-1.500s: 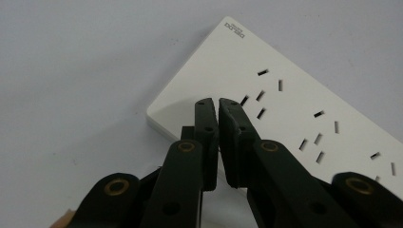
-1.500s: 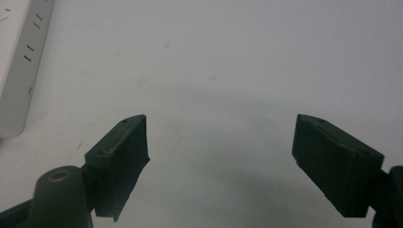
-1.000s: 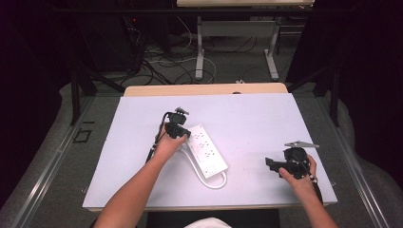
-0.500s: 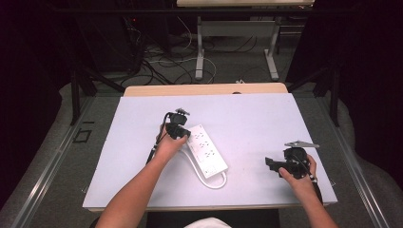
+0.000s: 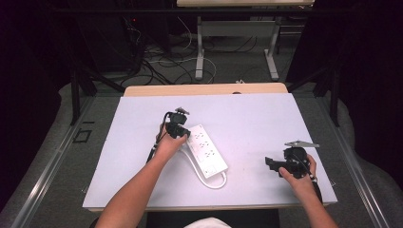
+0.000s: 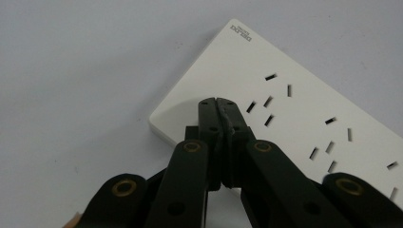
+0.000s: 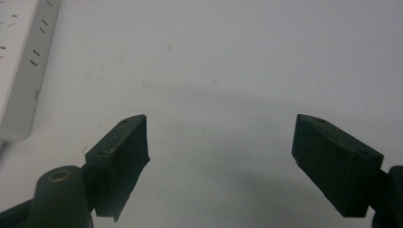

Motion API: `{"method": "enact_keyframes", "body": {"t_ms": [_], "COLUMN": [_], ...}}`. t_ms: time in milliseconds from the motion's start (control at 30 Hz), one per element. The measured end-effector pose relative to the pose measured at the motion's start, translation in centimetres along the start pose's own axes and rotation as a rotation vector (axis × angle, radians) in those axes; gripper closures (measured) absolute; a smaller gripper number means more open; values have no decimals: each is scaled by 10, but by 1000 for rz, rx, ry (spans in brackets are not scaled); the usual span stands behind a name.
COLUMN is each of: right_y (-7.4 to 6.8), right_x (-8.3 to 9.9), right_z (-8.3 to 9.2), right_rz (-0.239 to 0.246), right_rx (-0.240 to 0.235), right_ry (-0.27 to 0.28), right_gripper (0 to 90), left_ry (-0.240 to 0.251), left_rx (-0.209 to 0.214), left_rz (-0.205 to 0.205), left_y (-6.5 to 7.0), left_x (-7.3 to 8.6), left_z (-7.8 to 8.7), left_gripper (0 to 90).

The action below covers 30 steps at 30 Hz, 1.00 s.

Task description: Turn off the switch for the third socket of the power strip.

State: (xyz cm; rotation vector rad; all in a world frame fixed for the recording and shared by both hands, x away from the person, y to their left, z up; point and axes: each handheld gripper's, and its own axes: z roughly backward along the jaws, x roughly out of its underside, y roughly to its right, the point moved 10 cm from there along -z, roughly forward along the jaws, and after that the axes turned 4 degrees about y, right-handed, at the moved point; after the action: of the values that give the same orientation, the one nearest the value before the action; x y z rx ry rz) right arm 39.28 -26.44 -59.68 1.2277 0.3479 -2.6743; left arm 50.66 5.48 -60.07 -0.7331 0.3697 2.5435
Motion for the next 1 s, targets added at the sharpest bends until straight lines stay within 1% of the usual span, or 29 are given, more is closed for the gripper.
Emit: {"method": "enact_keyframes", "body": {"t_ms": [167, 400, 433, 500, 567, 733, 767, 867, 900, 967, 1000], "right_y": [0, 0, 0, 0, 0, -1, -1, -1, -1, -1, -1], "right_x": [0, -1, 0, 0, 0, 0, 0, 0, 0, 0, 0], "right_z": [0, 0, 0, -1, -1, 0, 0, -1, -1, -1, -1], "right_rz": [-5, -8, -8, -9, -9, -12, -12, -9, -10, -11, -11], "right_rx": [-1, -1, -1, -1, -2, -3, -3, -2, -2, -3, -3], "right_ry": [-1, 1, 0, -1, -1, -2, -2, -2, -1, -1, -1], "right_gripper": [191, 191, 191, 191, 191, 191, 191, 191, 191, 191, 191], "left_ry": [12, 12, 19, 12, 20, 17, 8, 12, 14, 15, 11], "left_rx": [1, 6, 9, 12, 12, 12, 14, 18, 17, 20, 23], "left_rz": [3, 9, 14, 9, 14, 23, 21, 24, 39, 40, 35], "left_y": [1, 3, 4, 4, 5, 5, 4, 3, 3, 2, 2], "left_x": [-3, -8, -10, -10, -11, -12, -11, -11, -11, -11, -11], "left_z": [4, 11, 12, 15, 16, 18, 19, 20, 20, 21, 21], "left_gripper": [900, 900, 899, 897, 895, 891, 891, 888, 887, 885, 884]}}
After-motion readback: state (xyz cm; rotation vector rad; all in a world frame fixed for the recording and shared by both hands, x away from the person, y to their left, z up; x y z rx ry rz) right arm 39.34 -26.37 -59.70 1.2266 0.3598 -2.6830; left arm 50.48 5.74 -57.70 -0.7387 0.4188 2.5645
